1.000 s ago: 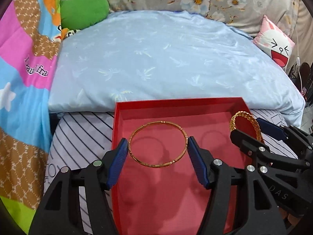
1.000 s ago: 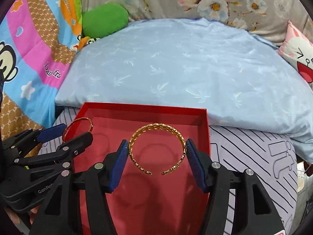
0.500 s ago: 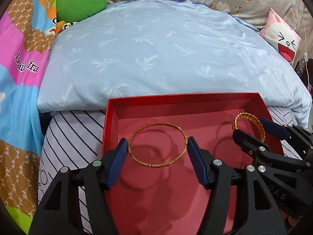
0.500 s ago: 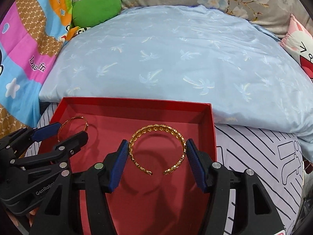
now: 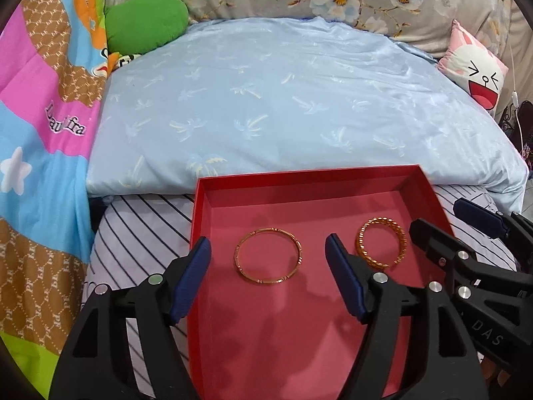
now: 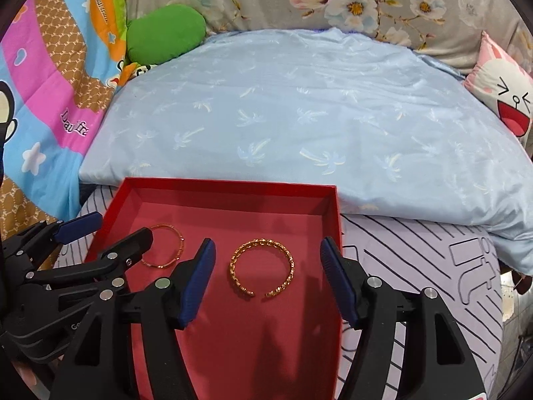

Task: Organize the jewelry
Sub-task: 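Carry both gold bangles into the red tray and open both tools, then move both tools back toward the remaining bracelets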

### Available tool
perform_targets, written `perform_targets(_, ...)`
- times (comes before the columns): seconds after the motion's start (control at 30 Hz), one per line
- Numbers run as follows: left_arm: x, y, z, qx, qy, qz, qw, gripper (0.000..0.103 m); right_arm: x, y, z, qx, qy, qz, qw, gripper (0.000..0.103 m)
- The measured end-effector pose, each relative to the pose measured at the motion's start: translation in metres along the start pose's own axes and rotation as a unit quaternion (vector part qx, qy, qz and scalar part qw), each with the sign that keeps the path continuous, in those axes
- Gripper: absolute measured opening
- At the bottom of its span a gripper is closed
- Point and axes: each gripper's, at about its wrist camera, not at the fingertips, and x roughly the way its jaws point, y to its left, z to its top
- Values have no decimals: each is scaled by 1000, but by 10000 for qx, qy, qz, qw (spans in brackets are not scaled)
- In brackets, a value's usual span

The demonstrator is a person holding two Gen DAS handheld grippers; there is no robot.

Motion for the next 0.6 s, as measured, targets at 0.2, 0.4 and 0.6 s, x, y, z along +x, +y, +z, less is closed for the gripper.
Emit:
perform_targets(0.2,-53,-7,0,39,-260,-71,9996,67,-59,3,-2,-22,-366,-13,9993,63)
perform_targets(0.4,-107,-19,-19,266,-505,-70,9983,68,-118,6,-25,-101,-606,-59,9981,64)
perform_targets(0.6,-141,-31,-62,397,-515,-107,9978,69,-154,9,-70,-41,-587,-40,9983,64)
